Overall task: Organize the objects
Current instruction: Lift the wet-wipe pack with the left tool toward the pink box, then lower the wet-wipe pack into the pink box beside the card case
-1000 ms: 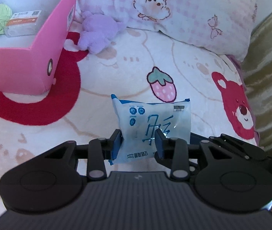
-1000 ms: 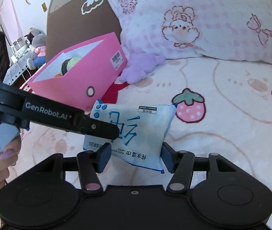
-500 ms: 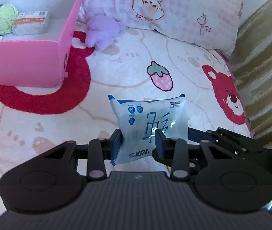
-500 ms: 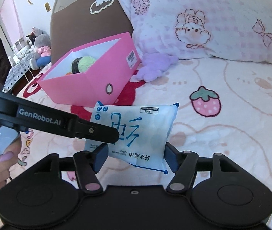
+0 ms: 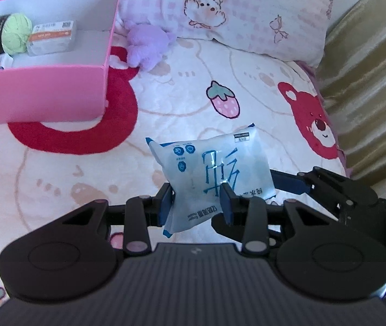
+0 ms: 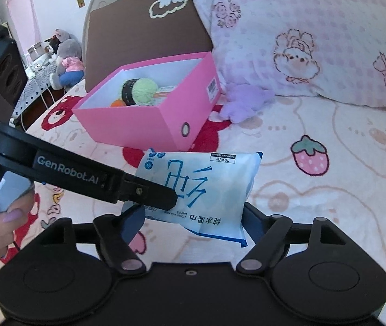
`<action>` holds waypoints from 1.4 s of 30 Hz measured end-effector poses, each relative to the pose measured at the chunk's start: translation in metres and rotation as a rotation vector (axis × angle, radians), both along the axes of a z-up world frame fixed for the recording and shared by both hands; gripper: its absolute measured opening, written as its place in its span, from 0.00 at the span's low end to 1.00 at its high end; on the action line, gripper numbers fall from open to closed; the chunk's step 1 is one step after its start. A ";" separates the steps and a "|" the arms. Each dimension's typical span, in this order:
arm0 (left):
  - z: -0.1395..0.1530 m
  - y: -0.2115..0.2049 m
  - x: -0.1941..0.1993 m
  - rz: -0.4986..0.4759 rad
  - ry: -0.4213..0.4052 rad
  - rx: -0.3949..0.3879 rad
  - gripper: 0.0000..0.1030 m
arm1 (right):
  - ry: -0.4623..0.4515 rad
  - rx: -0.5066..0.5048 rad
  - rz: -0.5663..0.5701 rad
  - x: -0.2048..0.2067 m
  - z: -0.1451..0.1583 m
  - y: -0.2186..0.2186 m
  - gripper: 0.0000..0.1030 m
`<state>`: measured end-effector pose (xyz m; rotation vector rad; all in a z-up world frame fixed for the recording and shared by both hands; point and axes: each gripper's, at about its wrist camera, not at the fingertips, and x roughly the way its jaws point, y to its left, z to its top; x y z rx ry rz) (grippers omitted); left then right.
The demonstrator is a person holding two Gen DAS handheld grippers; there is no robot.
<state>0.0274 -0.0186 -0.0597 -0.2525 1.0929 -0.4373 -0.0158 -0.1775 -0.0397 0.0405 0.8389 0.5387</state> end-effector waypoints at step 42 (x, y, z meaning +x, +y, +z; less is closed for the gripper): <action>0.120 0.070 -0.004 -0.013 -0.193 0.227 0.35 | -0.091 0.089 0.167 0.019 0.094 0.071 0.71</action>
